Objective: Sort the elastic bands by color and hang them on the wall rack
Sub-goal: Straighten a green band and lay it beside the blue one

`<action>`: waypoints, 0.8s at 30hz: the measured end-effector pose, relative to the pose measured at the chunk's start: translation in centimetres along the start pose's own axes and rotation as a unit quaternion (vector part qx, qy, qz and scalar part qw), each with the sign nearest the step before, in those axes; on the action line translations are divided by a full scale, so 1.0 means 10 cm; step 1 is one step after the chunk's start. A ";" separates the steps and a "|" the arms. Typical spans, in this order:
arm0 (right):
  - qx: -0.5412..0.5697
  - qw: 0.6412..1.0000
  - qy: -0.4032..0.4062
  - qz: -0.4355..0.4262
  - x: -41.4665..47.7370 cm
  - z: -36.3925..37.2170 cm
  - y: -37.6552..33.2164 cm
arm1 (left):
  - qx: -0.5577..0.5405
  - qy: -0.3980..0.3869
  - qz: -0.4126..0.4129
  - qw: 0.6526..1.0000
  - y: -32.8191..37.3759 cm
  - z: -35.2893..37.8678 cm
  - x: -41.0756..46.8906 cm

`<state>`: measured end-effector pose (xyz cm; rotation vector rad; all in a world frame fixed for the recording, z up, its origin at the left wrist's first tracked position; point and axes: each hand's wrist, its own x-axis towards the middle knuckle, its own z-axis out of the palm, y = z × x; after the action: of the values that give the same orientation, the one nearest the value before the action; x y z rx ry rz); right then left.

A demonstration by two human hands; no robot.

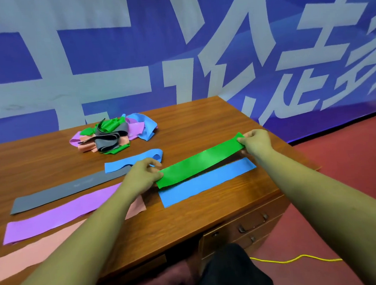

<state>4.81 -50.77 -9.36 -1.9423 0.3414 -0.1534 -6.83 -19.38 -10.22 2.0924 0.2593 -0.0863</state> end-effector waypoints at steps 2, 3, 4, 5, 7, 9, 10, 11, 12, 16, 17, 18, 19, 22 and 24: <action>-0.021 1.000 0.001 0.006 0.08 0.06 0.11 | 0.033 0.032 0.014 0.999 -0.07 0.08 0.07; -0.037 0.999 0.003 0.004 0.12 0.09 0.16 | 0.053 0.046 0.022 0.997 -0.10 0.13 0.10; -0.059 0.998 0.007 -0.003 0.14 0.12 0.20 | 0.075 0.062 0.033 0.995 -0.13 0.18 0.12; -0.085 0.996 0.010 -0.014 0.15 0.14 0.23 | 0.095 0.079 0.045 0.991 -0.16 0.22 0.14; -0.128 0.991 0.001 -0.038 0.11 0.17 0.27 | 0.133 0.109 0.072 0.982 -0.19 0.27 0.16; -0.161 0.985 -0.006 -0.061 0.10 0.21 0.29 | 0.167 0.129 0.092 0.973 -0.22 0.30 0.19; -0.174 0.982 -0.006 -0.070 0.09 0.22 0.30 | 0.176 0.138 0.096 0.970 -0.24 0.30 0.21; -0.181 0.981 -0.002 -0.075 0.10 0.23 0.31 | 0.181 0.145 0.095 0.968 -0.25 0.30 0.22; -0.185 0.980 0.003 -0.076 0.10 0.23 0.32 | 0.184 0.150 0.092 0.967 -0.25 0.30 0.23; -0.212 0.975 -0.005 -0.071 0.09 0.24 0.34 | 0.220 0.138 0.096 0.961 -0.26 0.32 0.23; -0.220 0.972 -0.006 -0.076 0.09 0.24 0.35 | 0.233 0.137 0.103 0.957 -0.26 0.32 0.22; -0.227 0.970 -0.002 -0.083 0.08 0.23 0.33 | 0.241 0.138 0.112 0.954 -0.27 0.33 0.21; -0.227 0.969 0.001 -0.092 0.07 0.23 0.32 | 0.241 0.139 0.119 0.953 -0.28 0.33 0.21; -0.211 0.971 0.011 -0.114 0.08 0.22 0.24 | 0.214 0.151 0.120 0.958 -0.27 0.32 0.23; -0.208 0.971 0.017 -0.113 0.12 0.22 0.21 | 0.208 0.159 0.118 0.958 -0.27 0.31 0.27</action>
<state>6.22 -49.98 -12.15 -2.3960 0.1826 -0.2819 -4.68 -20.37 -14.50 2.5384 0.1933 0.3734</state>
